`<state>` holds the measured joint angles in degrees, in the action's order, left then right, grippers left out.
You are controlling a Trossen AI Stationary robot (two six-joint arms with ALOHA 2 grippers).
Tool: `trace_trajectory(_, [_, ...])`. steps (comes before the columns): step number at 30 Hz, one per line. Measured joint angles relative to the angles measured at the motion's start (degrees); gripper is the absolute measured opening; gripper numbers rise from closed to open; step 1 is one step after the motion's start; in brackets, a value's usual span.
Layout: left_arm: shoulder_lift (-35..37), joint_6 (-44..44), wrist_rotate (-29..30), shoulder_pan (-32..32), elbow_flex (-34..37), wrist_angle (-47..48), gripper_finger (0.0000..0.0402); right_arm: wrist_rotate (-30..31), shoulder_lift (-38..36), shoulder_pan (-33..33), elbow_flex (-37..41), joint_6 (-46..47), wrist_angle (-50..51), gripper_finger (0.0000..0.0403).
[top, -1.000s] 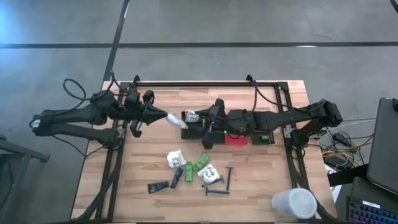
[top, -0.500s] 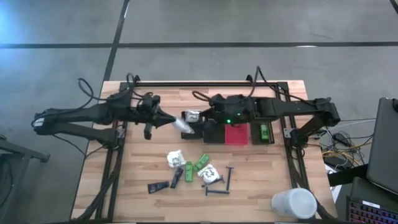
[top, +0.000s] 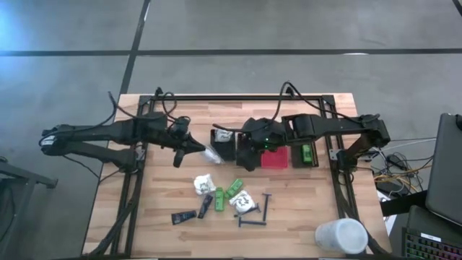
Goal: Pick & Place Travel size toiletries
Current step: Put the white cotton pack into the left black bin
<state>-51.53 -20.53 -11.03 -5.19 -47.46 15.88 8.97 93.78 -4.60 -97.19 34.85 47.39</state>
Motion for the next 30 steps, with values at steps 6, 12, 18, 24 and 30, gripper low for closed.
trace_trajectory(6, [-0.7, 0.7, 3.9, 0.0, 0.5, 10.9, 0.0, 0.1, 0.0, 0.0, 3.6, 2.8, 0.2, 0.0244])
trace_trajectory(12, [-1.2, 1.0, 9.5, 0.0, 1.6, 11.0, 0.0, 0.1, 0.1, 0.2, 5.7, 5.3, 0.2, 0.0255])
trace_trajectory(18, [-1.6, 2.9, 11.7, 0.0, 1.2, 7.4, 0.0, 1.0, 0.2, 0.5, 5.9, 6.0, 0.1, 0.027])
trace_trajectory(24, [-1.6, 2.8, 6.8, 0.0, 0.7, 7.7, 0.0, 1.2, 0.2, 0.9, 6.1, 7.0, 0.1, 0.0282])
trace_trajectory(30, [-2.5, 2.7, 5.6, 0.0, 0.9, 15.0, 0.0, 1.2, 0.2, 0.9, 6.6, 7.2, 0.1, 0.0291])
